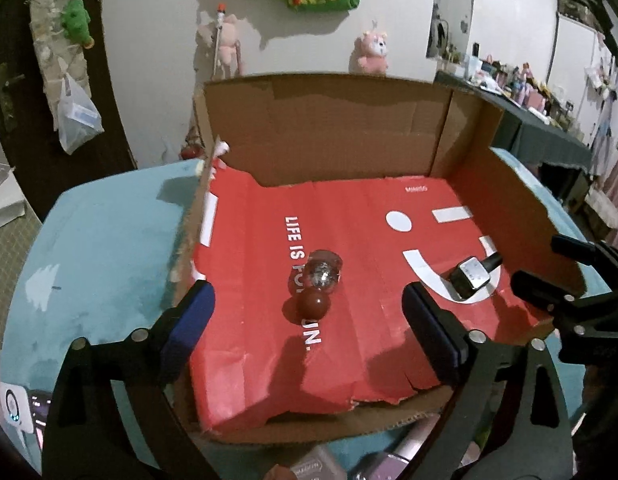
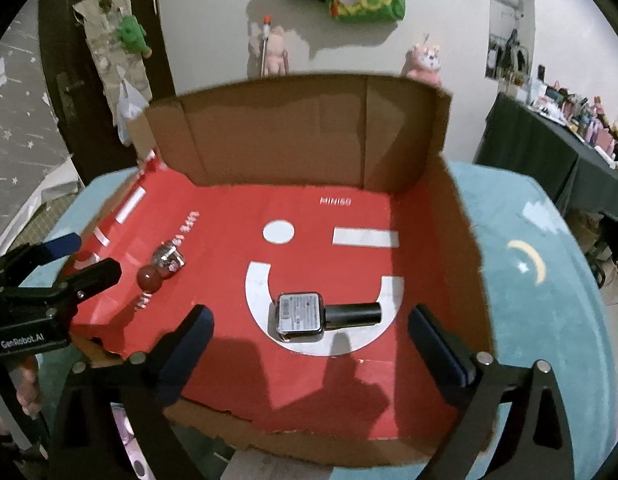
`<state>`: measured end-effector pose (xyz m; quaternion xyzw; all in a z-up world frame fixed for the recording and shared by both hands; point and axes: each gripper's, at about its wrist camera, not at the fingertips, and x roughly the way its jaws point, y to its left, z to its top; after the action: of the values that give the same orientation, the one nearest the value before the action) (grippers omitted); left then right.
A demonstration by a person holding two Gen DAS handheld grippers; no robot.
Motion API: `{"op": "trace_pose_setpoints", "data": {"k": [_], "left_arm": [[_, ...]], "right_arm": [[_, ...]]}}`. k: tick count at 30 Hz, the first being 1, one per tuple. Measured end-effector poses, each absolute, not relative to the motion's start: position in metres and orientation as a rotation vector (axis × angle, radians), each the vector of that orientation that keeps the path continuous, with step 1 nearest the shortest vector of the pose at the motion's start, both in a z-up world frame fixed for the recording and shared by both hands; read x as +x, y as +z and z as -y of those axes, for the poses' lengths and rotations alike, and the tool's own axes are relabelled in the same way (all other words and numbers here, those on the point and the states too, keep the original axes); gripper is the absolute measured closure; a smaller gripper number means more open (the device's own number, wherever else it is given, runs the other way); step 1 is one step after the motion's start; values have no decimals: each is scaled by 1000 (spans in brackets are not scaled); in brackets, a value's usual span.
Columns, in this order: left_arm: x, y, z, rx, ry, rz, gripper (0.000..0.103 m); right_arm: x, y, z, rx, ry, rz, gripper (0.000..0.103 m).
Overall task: Organize rigid objects
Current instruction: 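Withdraw both grippers from the box back over the remaining items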
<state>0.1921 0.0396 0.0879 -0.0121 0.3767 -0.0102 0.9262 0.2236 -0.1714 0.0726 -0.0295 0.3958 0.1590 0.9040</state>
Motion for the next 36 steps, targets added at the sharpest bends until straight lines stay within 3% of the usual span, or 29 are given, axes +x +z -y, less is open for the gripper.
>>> {"op": "trace_pose_setpoints", "data": {"k": [18,36], "left_arm": [[133,100,-31,-43,-63,-693,0],[83,85,-26,-71,-91,-727,0]], "right_arm": [[156,104,187,-45,376,-641,0],[105,91,184,-86,418,-632,0]]}}
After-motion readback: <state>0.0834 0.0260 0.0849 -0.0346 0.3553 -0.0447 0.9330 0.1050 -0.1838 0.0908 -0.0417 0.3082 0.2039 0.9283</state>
